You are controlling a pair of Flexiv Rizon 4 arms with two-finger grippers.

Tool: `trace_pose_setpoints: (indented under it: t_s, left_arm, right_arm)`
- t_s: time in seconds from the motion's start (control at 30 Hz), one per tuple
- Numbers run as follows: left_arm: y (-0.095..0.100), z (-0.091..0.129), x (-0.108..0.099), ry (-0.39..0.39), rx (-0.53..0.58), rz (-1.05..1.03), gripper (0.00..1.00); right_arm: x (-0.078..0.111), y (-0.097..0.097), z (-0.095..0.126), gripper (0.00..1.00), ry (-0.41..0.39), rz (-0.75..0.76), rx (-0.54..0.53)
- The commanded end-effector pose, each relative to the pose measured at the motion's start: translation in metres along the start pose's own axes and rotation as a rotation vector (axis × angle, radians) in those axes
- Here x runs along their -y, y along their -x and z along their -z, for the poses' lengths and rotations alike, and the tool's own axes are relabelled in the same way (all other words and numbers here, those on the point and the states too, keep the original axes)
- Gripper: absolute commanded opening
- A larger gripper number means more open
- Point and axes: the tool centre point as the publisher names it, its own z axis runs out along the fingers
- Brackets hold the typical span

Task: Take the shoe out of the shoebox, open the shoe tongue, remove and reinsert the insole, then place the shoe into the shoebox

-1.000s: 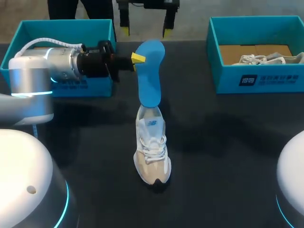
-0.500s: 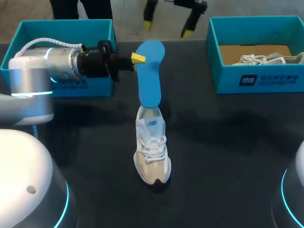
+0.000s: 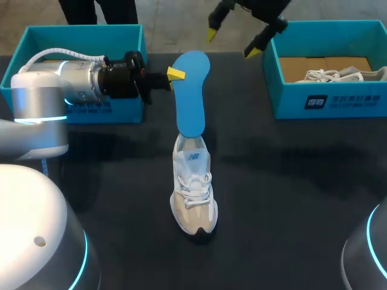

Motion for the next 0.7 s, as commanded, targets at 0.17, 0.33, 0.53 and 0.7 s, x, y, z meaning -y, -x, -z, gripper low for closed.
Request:
trace_pose_setpoints:
  t_s: [0.17,0.33,0.53,0.7]
  left_arm:
    - [-0.001,0.000,-0.001,-0.001,0.003,0.000,0.00]
    - [-0.001,0.000,-0.001,-0.001,0.003,0.000,0.00]
    - [-0.001,0.000,-0.001,-0.001,0.003,0.000,0.00]
    - [-0.001,0.000,-0.001,-0.001,0.003,0.000,0.00]
  right_arm:
    - [0.008,0.022,-0.007,1.00,0.002,-0.016,-0.398]
    - [0.007,0.029,-0.011,1.00,-0.022,-0.030,-0.464]
    - [0.006,0.037,-0.015,1.00,-0.028,-0.065,-0.541]
    - [0.006,0.041,-0.021,1.00,-0.024,-0.088,-0.573]
